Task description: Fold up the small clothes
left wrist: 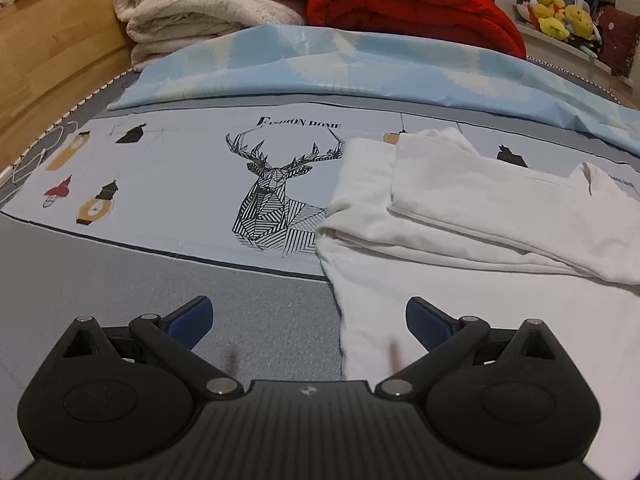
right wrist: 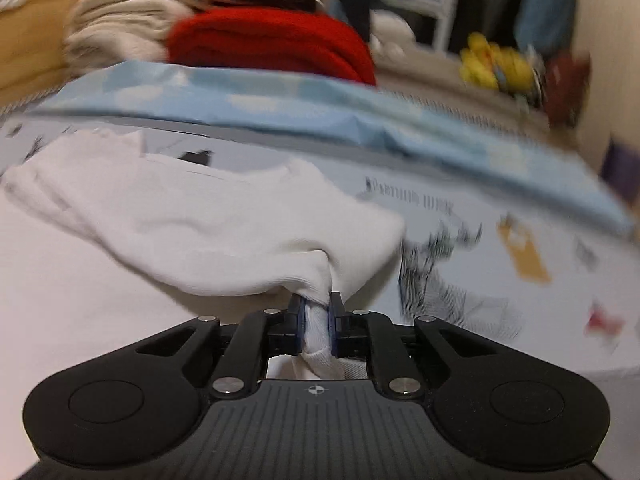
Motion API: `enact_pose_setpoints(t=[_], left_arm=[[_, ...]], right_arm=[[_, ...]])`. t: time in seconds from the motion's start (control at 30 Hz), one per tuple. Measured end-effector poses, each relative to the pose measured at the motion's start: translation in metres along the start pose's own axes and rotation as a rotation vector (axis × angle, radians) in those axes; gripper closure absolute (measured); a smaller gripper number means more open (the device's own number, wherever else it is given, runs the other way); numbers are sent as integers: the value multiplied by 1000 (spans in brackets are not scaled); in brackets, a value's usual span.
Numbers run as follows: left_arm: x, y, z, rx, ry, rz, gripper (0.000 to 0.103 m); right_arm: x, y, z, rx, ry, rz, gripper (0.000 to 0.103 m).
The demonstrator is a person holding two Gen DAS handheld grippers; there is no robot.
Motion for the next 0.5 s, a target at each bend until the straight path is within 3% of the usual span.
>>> enact_pose_setpoints(t=[0.07,0.2,0.3,0.4,0.5], left_arm=[[1,0,-1,4,6,-12,0],[12,-1,-10,38,28,-19,0],[33,-12,-23,64,86,-11,0],[75,-47,-27,57,196,51,0],[143,-93,-21,66,287,150,0]], right_arm=[[-6,2,-16,53,12,-93,88],[-6,16,-10,-19,-20,-93,83],[4,13,-4,-46,-47,-12,83],[20,5,-4,-31,-102,42,83],[33,3,0,-7,-162,33,83]])
Point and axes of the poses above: each gripper's, at about its wrist camera, not at the fingertips, and z roughly the way its jaws point, x to its right, y to its underside, the point moved 3 cm from there along z, roughly the way its jaws point, and after that the axes turned 14 degrees about y, right-handed, at the moved point
